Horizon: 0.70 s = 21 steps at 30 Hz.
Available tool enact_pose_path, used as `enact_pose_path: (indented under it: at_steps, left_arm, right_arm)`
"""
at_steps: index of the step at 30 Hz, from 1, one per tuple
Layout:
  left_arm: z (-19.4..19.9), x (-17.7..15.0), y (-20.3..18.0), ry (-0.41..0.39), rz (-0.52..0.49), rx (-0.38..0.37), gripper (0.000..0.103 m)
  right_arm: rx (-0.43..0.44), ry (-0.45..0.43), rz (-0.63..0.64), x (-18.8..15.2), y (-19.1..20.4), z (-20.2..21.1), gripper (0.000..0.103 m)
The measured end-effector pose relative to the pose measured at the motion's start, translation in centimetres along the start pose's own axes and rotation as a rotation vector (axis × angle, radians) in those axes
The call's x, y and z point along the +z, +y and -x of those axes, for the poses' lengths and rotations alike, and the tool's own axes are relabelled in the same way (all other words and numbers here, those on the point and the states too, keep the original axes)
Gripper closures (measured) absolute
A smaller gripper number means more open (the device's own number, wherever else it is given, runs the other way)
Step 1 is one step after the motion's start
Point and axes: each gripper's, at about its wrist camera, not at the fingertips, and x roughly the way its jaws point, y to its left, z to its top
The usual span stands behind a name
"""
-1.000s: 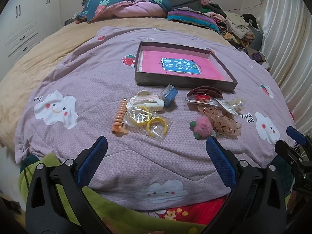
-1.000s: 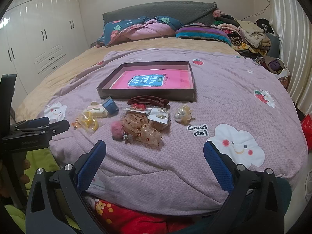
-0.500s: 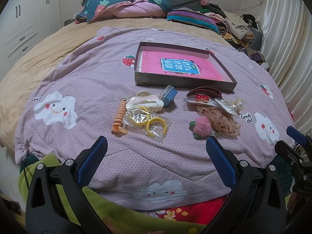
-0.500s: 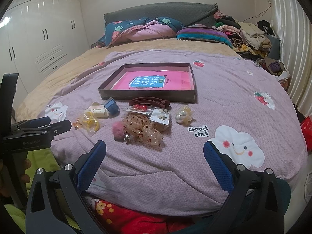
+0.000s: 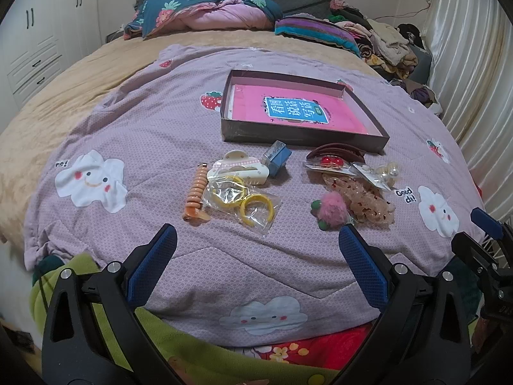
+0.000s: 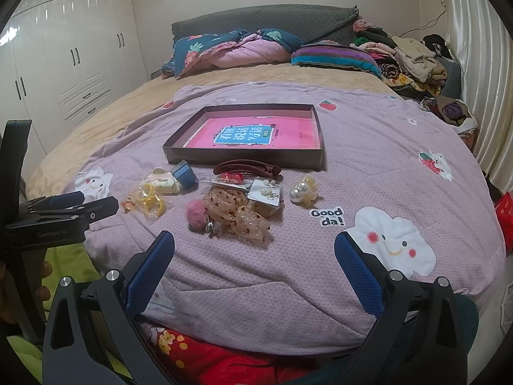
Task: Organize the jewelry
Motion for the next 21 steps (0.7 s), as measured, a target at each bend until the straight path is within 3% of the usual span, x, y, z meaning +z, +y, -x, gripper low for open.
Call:
enact_pose_path:
  at_steps: [21]
  left_arm:
    - [-0.42,0.79,-0.13,0.002,0.001,0.004,0.008]
  right_arm:
    - [-0.007,-0.011,-0.01,0.76,-0.76,0.12,0.004]
